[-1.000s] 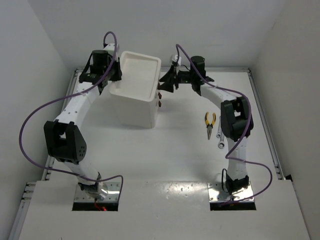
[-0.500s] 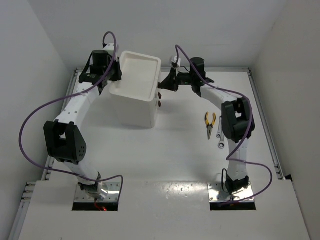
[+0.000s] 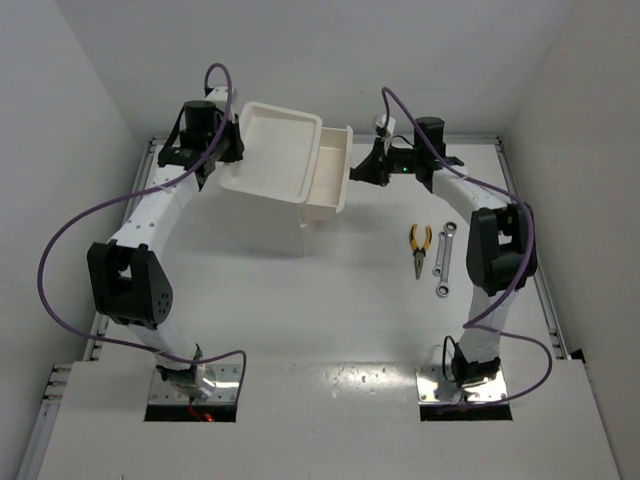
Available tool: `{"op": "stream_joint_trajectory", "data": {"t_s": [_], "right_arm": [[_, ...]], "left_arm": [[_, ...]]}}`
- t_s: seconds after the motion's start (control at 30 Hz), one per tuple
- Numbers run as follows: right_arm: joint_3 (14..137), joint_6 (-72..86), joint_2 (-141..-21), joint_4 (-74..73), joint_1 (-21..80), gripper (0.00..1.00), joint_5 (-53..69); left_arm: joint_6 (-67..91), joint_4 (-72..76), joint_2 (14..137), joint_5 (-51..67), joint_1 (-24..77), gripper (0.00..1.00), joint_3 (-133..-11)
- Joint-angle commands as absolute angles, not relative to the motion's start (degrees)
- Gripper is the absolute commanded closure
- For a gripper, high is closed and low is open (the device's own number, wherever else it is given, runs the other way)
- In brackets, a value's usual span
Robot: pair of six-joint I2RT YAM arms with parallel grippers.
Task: Sort the tools into containers
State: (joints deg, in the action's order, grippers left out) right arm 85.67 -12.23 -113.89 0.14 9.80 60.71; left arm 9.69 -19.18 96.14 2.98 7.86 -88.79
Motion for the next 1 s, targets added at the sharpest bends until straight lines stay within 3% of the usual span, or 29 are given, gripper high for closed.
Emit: {"op": "stream_joint_trajectory", "data": {"t_s": [0.0,0.3,0.37,0.4,0.47,0.67,0.77,0.8,0.97], "right_arm": [[83.33,-18.71,-108.91,-3.34,6.07,1.0,59.41],[80.77,-23.29,-105.91,-11.25,1.94,0.98,58.89],[80.77,-23.29,-105.91,-11.86,1.41,0.8,58.36],[80.77,-23.29,-105.91,-12.56,1.41,0.57,58.36],[79.99,-22.25,-105.21,-11.61,0.79,0.49,57.66],[77.95,-9.34,-100.02,-8.77,-0.35,0.49,43.04],[84.53,-6.59,-102.46,-23.34,-0.87,0.54,34.23],[87.25,-6.59,-103.35,-31.56,-0.88,0.61,32.97],[82.46,2.88,-104.59,-38.84,-2.99,0.67,23.5]], "left_arm": [[14.24,-27.77,98.88,3.7,7.47,1.0,-84.2],[14.77,-27.77,98.88,3.08,6.94,1.0,-84.2],[14.77,-27.77,98.88,3.08,6.94,1.0,-84.2],[14.77,-27.77,98.88,3.08,6.94,1.0,-84.2],[14.77,-27.25,99.4,3.08,6.94,1.0,-84.72],[15.29,-27.25,99.93,3.6,6.94,1.0,-85.25],[15.29,-27.25,100.45,3.6,6.94,1.0,-86.39],[15.29,-27.25,100.46,3.6,7.47,1.0,-86.4],[15.29,-27.25,100.99,2.11,8.61,0.93,-86.92]]}}
